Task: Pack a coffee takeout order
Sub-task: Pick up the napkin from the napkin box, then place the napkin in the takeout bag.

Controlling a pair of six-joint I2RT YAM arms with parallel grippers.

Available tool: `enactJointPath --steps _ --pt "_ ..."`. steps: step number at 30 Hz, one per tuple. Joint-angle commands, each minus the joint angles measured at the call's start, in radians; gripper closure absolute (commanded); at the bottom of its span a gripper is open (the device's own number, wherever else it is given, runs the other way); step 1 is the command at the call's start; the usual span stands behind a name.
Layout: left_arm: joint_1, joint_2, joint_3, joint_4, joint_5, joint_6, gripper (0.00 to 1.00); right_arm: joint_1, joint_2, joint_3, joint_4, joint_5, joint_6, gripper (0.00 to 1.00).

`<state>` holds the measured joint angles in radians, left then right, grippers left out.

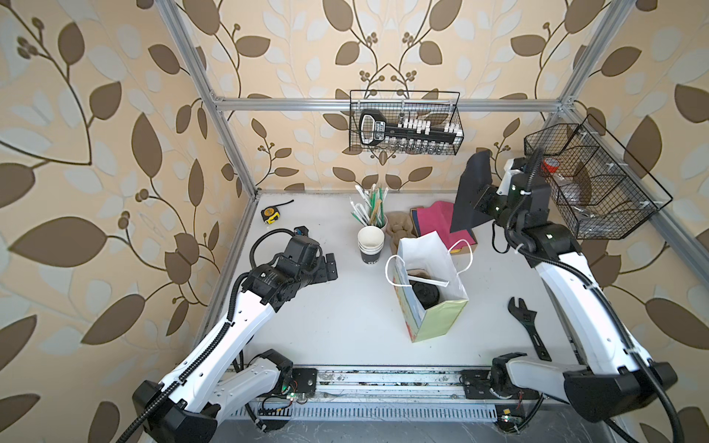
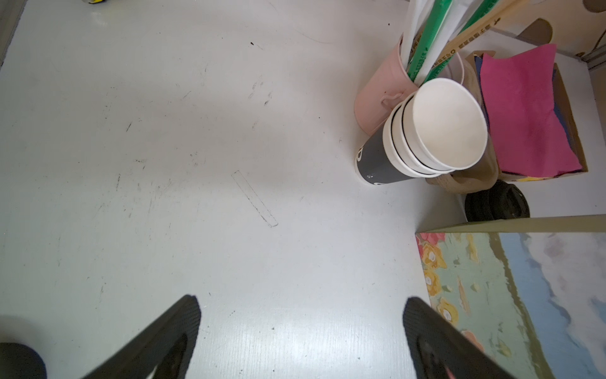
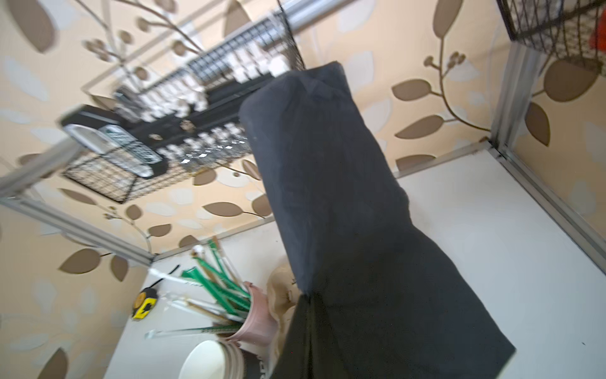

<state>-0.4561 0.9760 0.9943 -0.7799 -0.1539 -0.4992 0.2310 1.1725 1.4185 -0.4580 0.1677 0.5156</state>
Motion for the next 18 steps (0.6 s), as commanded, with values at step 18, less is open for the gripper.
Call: enactJointPath --steps 18 --pt "0.014 -0.068 -0.001 0.022 0.036 0.01 0.01 0.764 -0.337 -0.105 -0.158 0.48 -0.128 1.0"
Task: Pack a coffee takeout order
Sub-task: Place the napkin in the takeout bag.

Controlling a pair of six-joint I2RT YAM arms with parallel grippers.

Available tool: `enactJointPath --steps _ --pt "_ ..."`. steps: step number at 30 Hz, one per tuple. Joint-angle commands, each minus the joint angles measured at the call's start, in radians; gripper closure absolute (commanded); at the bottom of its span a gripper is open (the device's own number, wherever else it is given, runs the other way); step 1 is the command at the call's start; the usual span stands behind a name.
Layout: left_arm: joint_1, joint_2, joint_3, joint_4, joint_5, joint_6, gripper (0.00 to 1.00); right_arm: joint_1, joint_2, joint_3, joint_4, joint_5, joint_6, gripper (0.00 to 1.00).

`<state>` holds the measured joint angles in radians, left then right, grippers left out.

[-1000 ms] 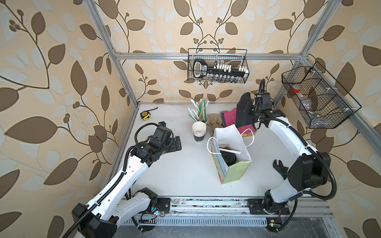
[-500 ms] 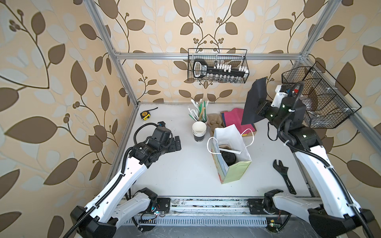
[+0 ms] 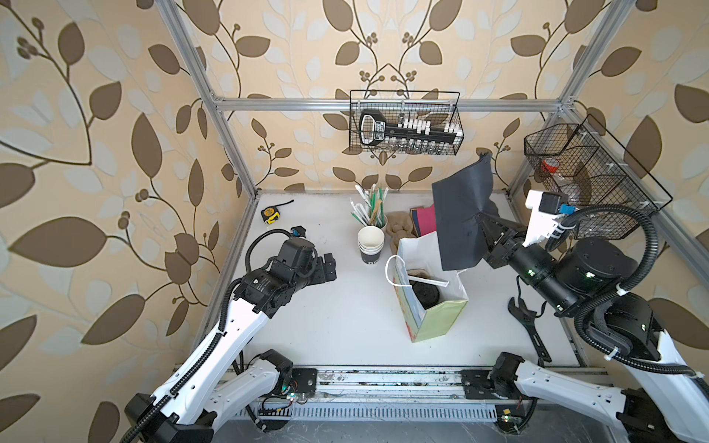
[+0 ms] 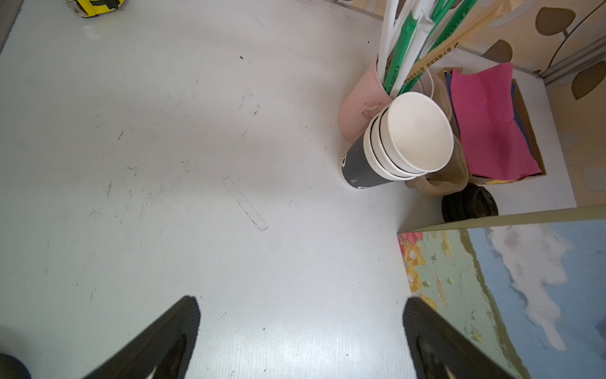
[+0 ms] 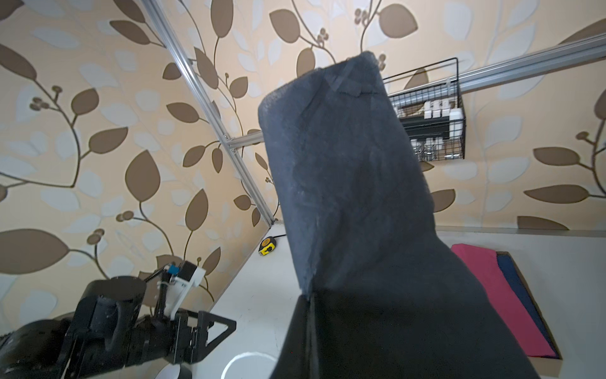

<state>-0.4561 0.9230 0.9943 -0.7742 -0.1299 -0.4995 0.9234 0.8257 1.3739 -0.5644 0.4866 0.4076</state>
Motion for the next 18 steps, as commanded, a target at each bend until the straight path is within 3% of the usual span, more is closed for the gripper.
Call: enactJointPath --steps 1,4,7,18 --pt "0.014 -0.017 0.0 0.016 0.012 0.01 0.01 0.11 0.016 -0.081 -0.054 0.194 -0.015 1.0" --pt "0.014 -0.022 -0.002 0.016 0.011 0.01 0.01 0.208 0.046 -0.112 -0.09 0.297 0.014 1.0" --pt "0.014 -0.027 -0.003 0.016 0.012 0.01 0.01 0.236 0.056 -0.147 -0.116 0.327 0.056 1.0" --pt "0.014 -0.031 -0.003 0.018 0.013 0.01 0.01 0.244 0.13 -0.264 -0.187 0.17 0.182 1.0"
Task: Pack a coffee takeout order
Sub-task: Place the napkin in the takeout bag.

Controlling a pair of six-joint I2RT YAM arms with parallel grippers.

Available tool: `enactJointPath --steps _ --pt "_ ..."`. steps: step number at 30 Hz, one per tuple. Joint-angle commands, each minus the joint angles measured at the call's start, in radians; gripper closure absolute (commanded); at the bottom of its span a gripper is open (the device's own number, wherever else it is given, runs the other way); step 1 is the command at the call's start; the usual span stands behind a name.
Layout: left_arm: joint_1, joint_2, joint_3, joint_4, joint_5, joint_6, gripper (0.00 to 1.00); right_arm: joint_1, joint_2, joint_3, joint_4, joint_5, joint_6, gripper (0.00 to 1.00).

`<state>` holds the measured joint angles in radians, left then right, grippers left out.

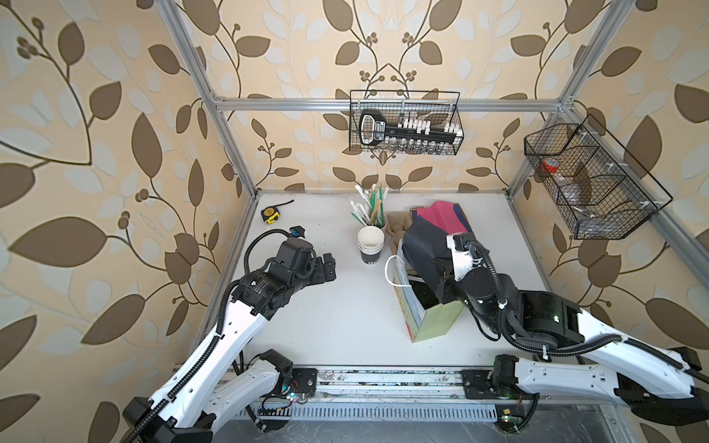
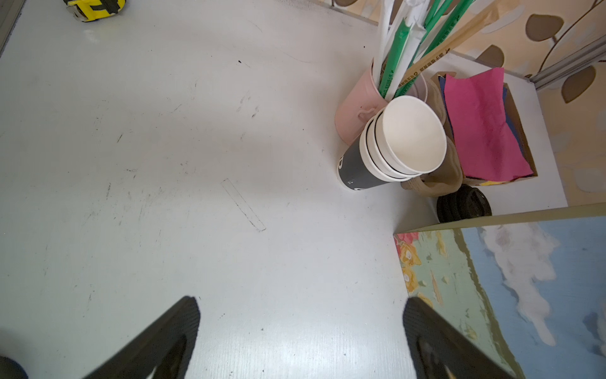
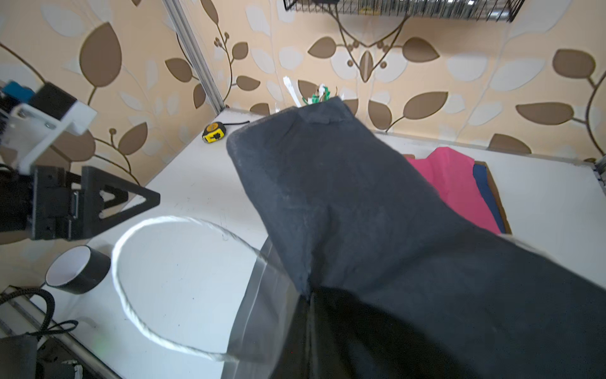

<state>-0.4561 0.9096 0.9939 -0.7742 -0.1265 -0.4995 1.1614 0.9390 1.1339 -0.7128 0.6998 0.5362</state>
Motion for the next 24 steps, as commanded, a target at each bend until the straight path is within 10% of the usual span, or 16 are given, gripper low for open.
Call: enactJointPath --steps 1,18,24 --pt "0.014 -0.018 -0.003 0.018 0.011 0.011 0.01 0.003 0.034 -0.021 -0.051 -0.062 0.058 1.0" --pt "0.014 -0.001 -0.003 0.015 0.024 0.011 0.01 -0.119 0.182 0.044 -0.225 -0.282 0.146 1.0" --pt "0.014 0.024 0.002 0.003 0.021 0.011 0.01 -0.119 0.214 0.153 -0.276 -0.256 0.115 0.85"
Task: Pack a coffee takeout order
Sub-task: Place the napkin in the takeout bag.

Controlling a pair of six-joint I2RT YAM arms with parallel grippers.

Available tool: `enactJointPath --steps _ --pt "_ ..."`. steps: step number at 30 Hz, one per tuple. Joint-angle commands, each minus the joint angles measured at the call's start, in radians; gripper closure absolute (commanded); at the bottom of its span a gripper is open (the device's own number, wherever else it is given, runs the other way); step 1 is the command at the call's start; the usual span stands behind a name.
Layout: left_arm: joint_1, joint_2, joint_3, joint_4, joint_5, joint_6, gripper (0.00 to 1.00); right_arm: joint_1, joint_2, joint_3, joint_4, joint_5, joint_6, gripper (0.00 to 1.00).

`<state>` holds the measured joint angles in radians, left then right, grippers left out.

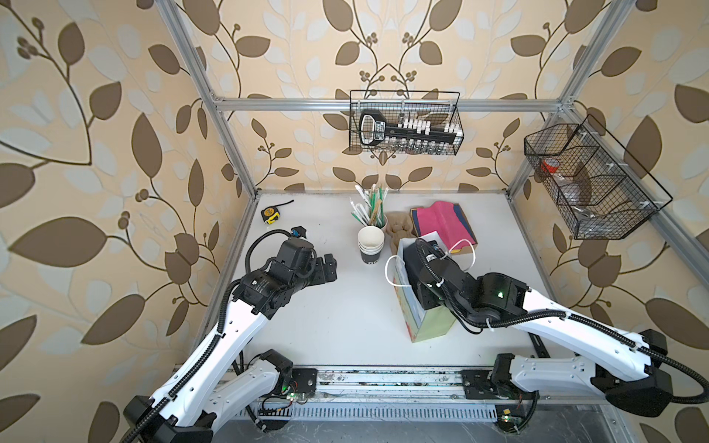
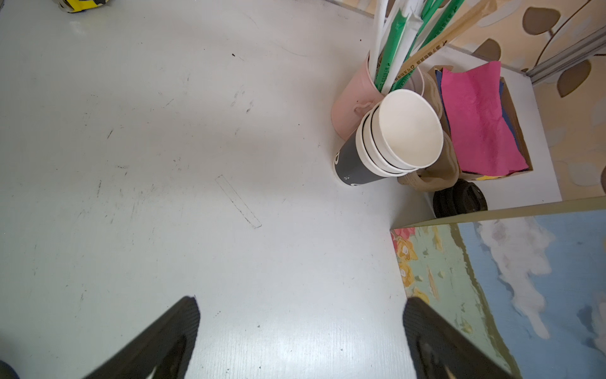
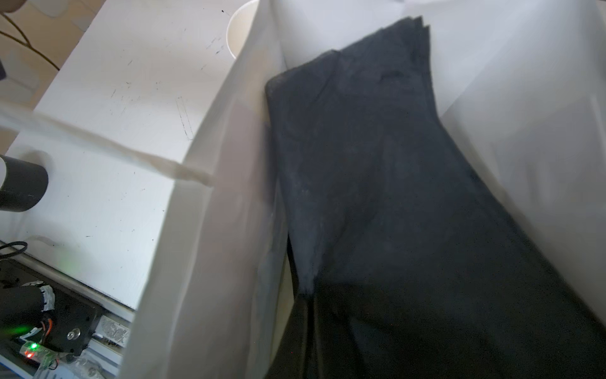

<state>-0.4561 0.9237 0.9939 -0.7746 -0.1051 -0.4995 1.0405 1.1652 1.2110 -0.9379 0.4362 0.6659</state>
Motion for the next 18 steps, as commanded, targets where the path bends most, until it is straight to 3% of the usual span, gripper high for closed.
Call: enactJointPath --steps 1,10,18 --pt "0.014 0.018 0.002 0.002 0.007 0.012 0.01 -0.002 -0.01 0.099 -0.061 0.013 -0.025 0.81" --pt "0.014 0.118 0.021 -0.029 0.053 0.015 0.01 -0.014 0.04 0.277 -0.131 0.027 -0.101 0.62" --pt "0.014 0.141 0.021 -0.009 0.09 0.021 0.01 -0.142 -0.012 0.426 -0.104 0.054 -0.226 0.22"
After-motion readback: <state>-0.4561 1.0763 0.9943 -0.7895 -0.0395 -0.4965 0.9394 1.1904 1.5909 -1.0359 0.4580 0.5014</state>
